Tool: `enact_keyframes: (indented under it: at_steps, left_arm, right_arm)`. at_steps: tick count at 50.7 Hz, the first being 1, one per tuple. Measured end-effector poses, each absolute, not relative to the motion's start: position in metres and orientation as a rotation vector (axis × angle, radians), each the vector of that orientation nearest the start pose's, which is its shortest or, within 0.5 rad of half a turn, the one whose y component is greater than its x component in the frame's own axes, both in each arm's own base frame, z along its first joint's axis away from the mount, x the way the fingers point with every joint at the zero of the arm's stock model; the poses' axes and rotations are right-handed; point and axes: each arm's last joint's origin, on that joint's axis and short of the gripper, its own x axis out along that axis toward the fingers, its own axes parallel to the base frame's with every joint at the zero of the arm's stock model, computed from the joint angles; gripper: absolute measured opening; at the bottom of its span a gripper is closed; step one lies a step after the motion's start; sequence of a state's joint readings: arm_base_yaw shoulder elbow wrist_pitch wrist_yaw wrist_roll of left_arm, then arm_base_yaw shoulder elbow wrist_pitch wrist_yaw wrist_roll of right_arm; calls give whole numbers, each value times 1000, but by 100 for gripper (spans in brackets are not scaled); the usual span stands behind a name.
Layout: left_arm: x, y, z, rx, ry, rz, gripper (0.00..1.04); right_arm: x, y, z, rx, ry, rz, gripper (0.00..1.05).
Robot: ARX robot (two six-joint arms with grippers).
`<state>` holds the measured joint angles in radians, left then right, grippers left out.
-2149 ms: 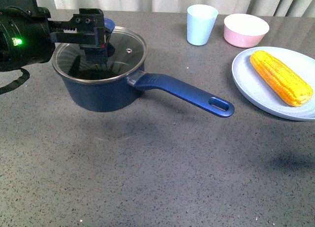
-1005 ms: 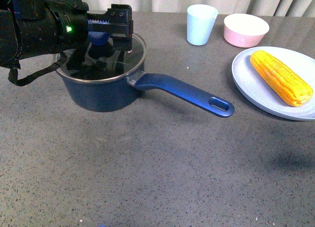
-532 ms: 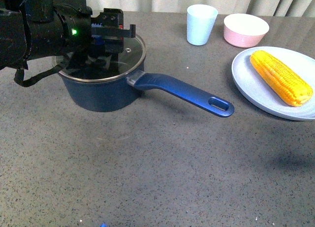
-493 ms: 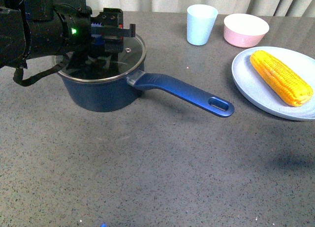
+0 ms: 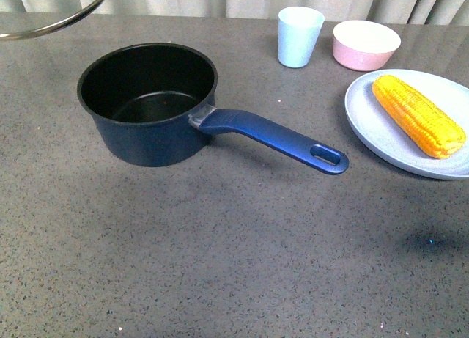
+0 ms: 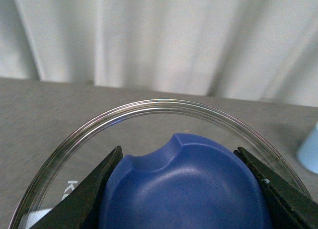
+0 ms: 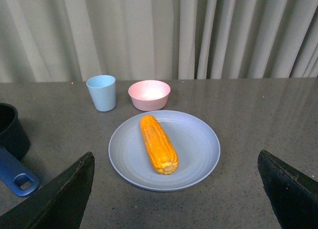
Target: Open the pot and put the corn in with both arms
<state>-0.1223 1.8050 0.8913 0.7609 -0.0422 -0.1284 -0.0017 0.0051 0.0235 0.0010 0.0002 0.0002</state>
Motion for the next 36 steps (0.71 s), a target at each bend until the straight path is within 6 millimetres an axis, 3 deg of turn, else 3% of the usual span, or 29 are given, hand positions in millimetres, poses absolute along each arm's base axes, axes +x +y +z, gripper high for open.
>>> enact_keyframes:
  at_steps: [9, 15, 28, 36]
  left_arm:
    - [368, 19, 147, -123, 231, 108, 59]
    - [367, 43, 121, -133, 264, 179, 59]
    - [354, 43, 80, -137, 300, 190, 59]
    - [351, 37, 66, -155, 313, 189, 59]
  right_arm:
    - [97, 0, 171, 0, -19, -2, 96]
    - [97, 0, 171, 0, -19, -2, 96]
    - [97, 0, 171, 0, -19, -2, 96]
    - [97, 0, 171, 0, -19, -2, 96]
